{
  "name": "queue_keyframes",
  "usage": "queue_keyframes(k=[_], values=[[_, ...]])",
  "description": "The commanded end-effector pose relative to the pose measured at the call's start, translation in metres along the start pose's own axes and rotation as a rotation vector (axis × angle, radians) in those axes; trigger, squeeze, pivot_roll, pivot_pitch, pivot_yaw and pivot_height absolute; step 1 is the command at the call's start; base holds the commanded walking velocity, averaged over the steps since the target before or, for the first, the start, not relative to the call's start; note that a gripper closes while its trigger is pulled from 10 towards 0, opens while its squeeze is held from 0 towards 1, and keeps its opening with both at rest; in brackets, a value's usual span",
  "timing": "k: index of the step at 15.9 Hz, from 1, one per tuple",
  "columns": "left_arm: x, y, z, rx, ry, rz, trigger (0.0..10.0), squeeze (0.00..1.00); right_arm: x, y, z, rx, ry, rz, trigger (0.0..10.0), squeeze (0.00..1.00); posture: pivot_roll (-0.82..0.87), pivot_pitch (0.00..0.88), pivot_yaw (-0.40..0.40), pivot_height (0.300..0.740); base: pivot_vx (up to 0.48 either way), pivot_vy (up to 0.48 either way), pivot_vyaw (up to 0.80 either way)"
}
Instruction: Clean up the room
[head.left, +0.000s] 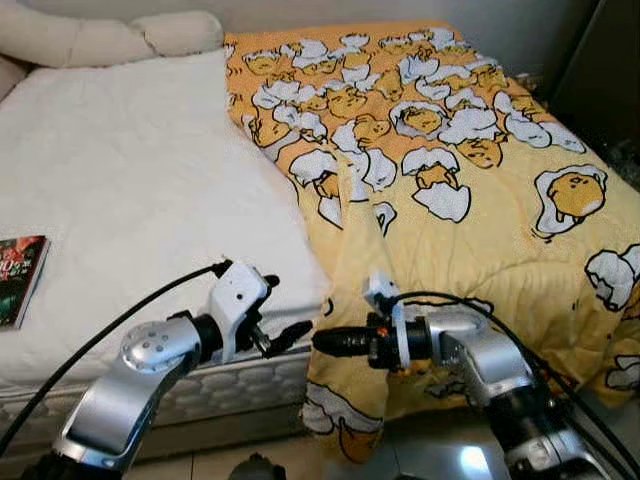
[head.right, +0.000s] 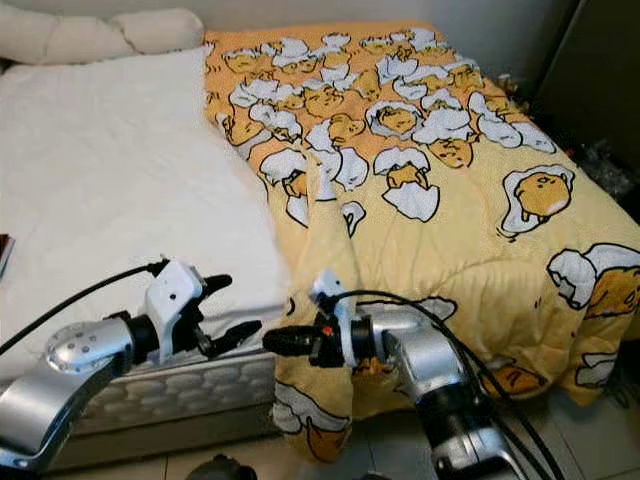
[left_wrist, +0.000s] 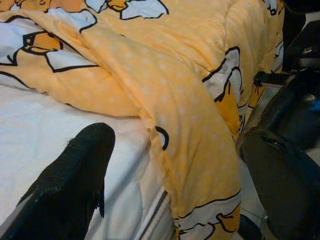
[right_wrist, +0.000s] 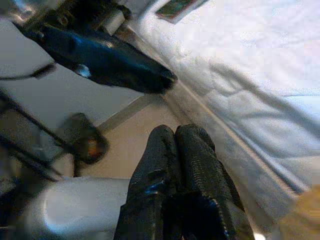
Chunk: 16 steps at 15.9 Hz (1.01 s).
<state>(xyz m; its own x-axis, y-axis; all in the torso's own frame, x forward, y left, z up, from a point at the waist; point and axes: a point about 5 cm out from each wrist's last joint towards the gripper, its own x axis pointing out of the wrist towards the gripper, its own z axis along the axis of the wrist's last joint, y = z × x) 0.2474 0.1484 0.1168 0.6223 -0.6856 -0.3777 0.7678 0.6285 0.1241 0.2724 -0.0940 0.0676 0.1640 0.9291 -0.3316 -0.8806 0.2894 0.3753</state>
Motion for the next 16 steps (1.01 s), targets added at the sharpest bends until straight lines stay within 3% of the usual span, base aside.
queue_keyframes(k=[1,2,3,4,5,6,7,10,12,16], values=[[0.001,0.006,-0.001,0.009,0.011,0.033,10.0,0.00,-0.004,-0.012,0.003,-0.047,-0.017,-0.167,10.0,0.00,0.02,0.000,0.053,0.740,0.000,0.000,0.00],[0.003,0.007,-0.002,0.008,0.014,0.042,10.0,0.00,-0.011,-0.027,0.007,0.005,-0.099,-0.348,10.0,0.00,0.01,0.000,0.056,0.740,0.000,0.000,0.00],[0.005,0.006,-0.002,-0.001,0.012,0.041,10.0,0.00,-0.021,-0.036,0.010,0.063,-0.184,-0.487,10.0,0.23,0.00,0.000,0.058,0.740,0.000,0.000,0.00],[0.006,0.006,-0.002,-0.009,0.010,0.042,10.0,0.00,-0.029,-0.040,0.012,0.089,-0.229,-0.567,10.0,0.94,0.00,0.000,0.059,0.740,0.000,0.000,0.00],[0.009,0.005,-0.002,-0.017,0.002,0.045,10.0,0.00,-0.038,-0.042,0.010,0.106,-0.261,-0.643,10.0,1.00,-0.02,0.000,0.062,0.740,0.000,0.000,0.00],[0.013,0.005,-0.003,-0.035,-0.013,0.054,10.0,0.00,-0.046,-0.043,0.009,0.118,-0.289,-0.705,10.0,1.00,-0.02,0.000,0.062,0.740,0.000,0.000,0.00],[0.029,0.006,-0.004,-0.110,-0.054,0.067,10.0,1.00,-0.063,-0.042,0.002,0.133,-0.356,-0.856,10.0,1.00,-0.05,0.000,0.070,0.740,0.000,0.000,0.00],[0.048,0.007,-0.006,-0.149,-0.073,0.050,10.0,1.00,-0.076,-0.038,-0.006,0.134,-0.364,-0.946,10.0,1.00,-0.08,0.000,0.083,0.740,0.000,0.000,0.00],[0.071,0.012,-0.012,-0.176,-0.069,0.026,10.0,1.00,-0.092,-0.026,-0.014,0.096,-0.323,-0.981,10.0,1.00,-0.11,0.000,0.094,0.740,0.000,0.000,0.00],[0.088,0.029,-0.022,-0.251,-0.036,0.081,10.0,1.00,-0.112,-0.010,-0.012,0.026,-0.291,-0.992,10.0,1.00,-0.17,0.000,0.133,0.740,0.000,0.000,0.00]])
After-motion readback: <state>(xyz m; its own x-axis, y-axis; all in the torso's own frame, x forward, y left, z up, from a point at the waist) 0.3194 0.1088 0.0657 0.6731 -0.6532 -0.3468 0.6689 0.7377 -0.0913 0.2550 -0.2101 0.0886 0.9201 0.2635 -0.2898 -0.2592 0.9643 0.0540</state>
